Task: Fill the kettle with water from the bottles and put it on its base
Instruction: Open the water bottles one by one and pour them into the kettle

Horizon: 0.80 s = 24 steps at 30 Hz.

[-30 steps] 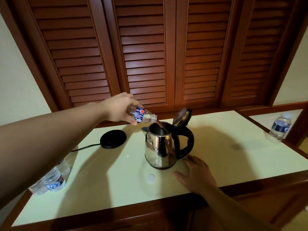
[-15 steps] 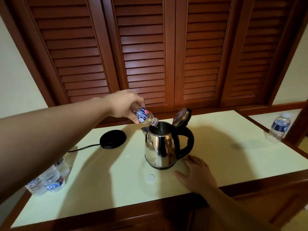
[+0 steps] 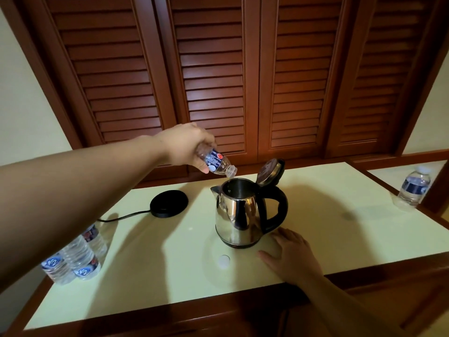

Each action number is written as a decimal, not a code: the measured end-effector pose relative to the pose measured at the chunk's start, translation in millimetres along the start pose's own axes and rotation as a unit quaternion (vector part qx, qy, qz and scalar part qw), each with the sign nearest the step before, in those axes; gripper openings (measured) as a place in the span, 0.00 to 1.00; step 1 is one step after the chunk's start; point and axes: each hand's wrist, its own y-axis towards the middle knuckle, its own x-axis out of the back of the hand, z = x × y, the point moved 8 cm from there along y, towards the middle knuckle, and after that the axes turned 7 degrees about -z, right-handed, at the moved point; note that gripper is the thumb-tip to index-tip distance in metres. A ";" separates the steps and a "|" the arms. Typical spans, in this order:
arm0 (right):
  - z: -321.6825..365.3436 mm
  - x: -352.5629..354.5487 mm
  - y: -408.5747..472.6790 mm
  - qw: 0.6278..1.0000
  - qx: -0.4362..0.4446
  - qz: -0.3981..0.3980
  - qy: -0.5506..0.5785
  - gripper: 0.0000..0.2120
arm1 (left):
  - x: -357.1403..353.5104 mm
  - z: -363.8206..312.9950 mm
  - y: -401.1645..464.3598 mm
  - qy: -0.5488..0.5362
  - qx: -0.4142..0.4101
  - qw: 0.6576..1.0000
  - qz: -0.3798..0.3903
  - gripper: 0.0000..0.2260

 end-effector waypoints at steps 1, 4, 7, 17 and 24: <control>-0.7 -0.9 0.7 1.000 -0.002 0.002 0.002 0.43 | -2.0 2.3 -4.3 -0.019 0.017 1.000 -0.008 0.30; -1.4 -2.9 1.2 1.000 -0.010 0.019 0.012 0.43 | -13.8 12.2 -22.8 -0.105 0.081 0.990 -0.043 0.30; -4.0 -0.4 1.7 0.999 -0.027 0.007 0.042 0.39 | -31.8 22.3 -49.4 -0.197 0.149 0.965 -0.090 0.27; 93.5 -3.9 -20.1 0.991 0.093 0.052 0.076 0.12 | -139.3 21.3 -181.8 -0.361 0.248 0.894 -0.093 0.35; 139.4 -16.4 -14.8 0.987 0.132 0.094 -0.022 0.15 | -186.1 10.0 -236.8 -0.386 0.267 0.879 -0.081 0.26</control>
